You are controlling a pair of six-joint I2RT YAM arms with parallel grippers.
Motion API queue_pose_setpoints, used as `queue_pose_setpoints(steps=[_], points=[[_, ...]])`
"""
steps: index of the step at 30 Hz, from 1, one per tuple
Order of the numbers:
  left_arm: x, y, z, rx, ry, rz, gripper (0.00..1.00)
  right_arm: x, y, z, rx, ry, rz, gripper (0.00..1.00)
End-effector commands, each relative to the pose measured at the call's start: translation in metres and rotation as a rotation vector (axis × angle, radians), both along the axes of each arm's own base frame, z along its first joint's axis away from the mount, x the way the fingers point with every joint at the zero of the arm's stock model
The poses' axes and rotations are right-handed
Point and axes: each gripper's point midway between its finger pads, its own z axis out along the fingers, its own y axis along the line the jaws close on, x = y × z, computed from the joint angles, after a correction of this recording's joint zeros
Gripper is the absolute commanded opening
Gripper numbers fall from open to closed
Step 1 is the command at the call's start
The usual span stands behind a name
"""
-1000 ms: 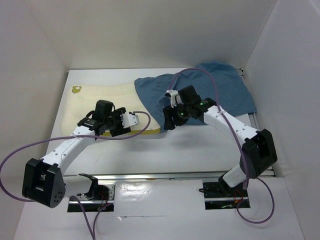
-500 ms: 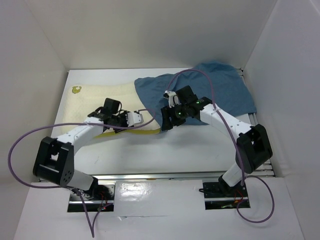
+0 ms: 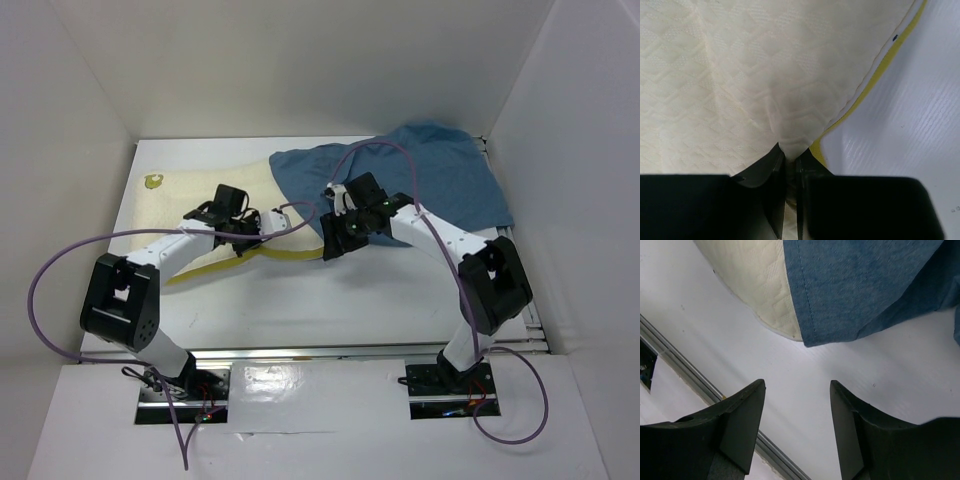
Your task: Put the pillow into the pillowcase
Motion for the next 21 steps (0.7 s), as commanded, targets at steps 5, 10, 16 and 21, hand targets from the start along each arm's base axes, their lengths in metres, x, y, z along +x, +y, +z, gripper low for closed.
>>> queue_pose_setpoints(steps=[5,10,16,21], points=[[0.002,-0.003,0.001,-0.032,0.027,-0.01,0.18,0.037,0.015,0.017,0.045,-0.106,-0.041,0.62],[0.001,0.001,0.0,-0.03,0.035,-0.001,0.18,0.044,0.018,0.01,0.034,-0.104,-0.047,0.55],[0.002,0.004,0.0,-0.034,0.04,0.016,0.17,0.058,0.019,0.006,0.029,-0.126,-0.047,0.28],[0.002,0.004,0.0,-0.034,0.04,0.016,0.17,0.067,0.024,0.006,0.047,-0.134,-0.026,0.07]])
